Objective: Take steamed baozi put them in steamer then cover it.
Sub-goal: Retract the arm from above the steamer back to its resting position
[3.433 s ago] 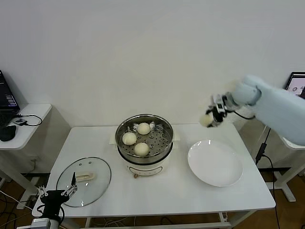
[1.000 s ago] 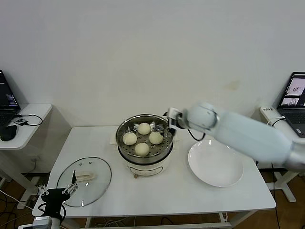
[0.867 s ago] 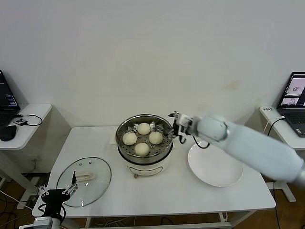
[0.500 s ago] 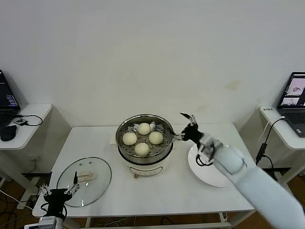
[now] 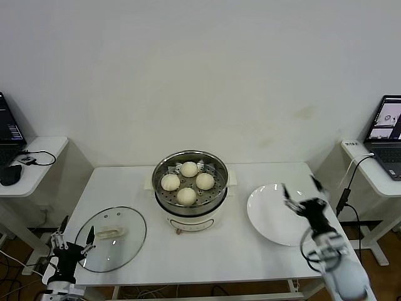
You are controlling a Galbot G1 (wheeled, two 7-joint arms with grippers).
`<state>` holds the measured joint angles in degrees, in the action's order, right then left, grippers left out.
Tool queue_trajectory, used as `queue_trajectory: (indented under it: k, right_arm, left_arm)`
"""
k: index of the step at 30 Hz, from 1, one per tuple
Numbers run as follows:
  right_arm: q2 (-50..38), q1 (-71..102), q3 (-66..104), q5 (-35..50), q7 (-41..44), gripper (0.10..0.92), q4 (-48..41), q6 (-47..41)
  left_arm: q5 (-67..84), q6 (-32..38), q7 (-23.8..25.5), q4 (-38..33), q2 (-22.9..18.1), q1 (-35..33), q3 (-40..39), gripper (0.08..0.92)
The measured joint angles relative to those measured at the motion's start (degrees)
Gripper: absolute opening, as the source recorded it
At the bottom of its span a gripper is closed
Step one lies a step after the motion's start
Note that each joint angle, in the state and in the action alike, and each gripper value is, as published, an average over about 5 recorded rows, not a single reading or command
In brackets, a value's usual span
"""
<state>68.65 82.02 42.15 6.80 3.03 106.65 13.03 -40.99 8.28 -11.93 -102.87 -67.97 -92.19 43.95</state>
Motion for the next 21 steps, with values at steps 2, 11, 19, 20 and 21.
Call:
queue_trajectory:
  k: [2, 11, 19, 20, 21]
  right_arm:
    - [1.4, 2.1, 2.3, -0.3, -0.1, 0.823, 0.3, 1.3]
    - [5.3, 6.9, 7.3, -0.9, -0.5, 0.823, 0.7, 4.7]
    - [6.8, 8.9, 9.2, -1.7, -0.4, 0.823, 0.3, 5.9]
    - [6.9, 9.1, 9.4, -1.8, -0.4, 0.823, 0.2, 6.0]
    - [7.0, 9.3, 9.6, -1.8, -0.4, 0.823, 0.1, 6.1]
  left_arm:
    - [-5.2, 0.1, 0.3, 1.0, 0.4, 0.0, 0.1, 0.823]
    - [-18.3, -0.2, 2.2, 2.9, 1.0, 0.5, -0.5, 0.823]
    - [-22.9, -1.0, 3.8, 3.6, 0.2, 1.9, -2.5, 0.823]
    - [-23.2, -1.1, 4.0, 3.8, 0.1, 2.1, -2.7, 0.823]
    - [-23.4, -1.1, 4.1, 4.0, 0.0, 2.4, -2.9, 0.823]
